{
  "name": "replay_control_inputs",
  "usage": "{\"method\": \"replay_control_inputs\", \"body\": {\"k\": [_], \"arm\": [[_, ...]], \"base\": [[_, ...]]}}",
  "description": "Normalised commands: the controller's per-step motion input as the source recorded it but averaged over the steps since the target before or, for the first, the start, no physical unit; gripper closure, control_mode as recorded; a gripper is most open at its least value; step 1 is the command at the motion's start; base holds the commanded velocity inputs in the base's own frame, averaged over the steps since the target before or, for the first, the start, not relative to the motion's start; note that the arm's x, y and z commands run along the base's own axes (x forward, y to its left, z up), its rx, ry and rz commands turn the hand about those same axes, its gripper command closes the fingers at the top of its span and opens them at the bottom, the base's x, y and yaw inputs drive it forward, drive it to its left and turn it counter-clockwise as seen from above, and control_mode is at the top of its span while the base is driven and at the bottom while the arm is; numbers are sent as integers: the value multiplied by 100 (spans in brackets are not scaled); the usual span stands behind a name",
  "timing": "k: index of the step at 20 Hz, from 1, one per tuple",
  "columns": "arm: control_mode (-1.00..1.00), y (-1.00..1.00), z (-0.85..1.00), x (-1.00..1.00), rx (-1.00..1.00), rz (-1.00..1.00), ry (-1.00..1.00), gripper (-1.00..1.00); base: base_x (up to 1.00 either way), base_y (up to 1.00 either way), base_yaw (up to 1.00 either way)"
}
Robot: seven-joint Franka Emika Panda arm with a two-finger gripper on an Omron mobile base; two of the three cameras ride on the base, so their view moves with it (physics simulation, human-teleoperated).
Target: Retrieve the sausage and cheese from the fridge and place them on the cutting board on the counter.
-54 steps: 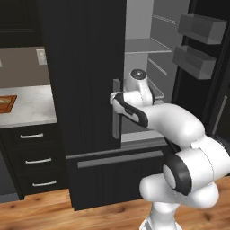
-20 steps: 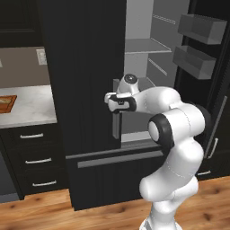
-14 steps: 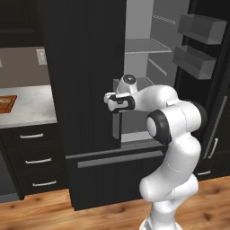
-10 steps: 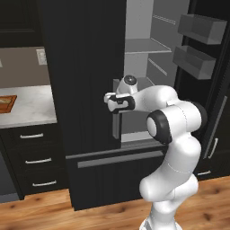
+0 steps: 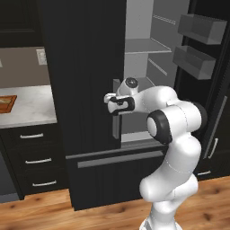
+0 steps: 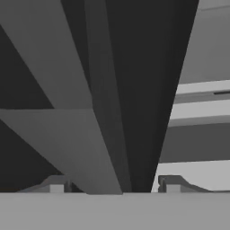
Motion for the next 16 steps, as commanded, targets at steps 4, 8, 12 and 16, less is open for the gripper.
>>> {"method": "replay_control_inputs", "body": {"k": [4, 8, 12, 16], "arm": [[-100, 4, 5, 21, 2, 0, 0, 100], [-100, 10, 7, 5, 0, 0, 0, 100], [-100, 11, 2, -22, 3, 0, 0, 100], [-100, 11, 6, -58, 5, 0, 0, 100]], "base": [[0, 0, 0], [0, 0, 0], [0, 0, 0], [0, 0, 0]]}}
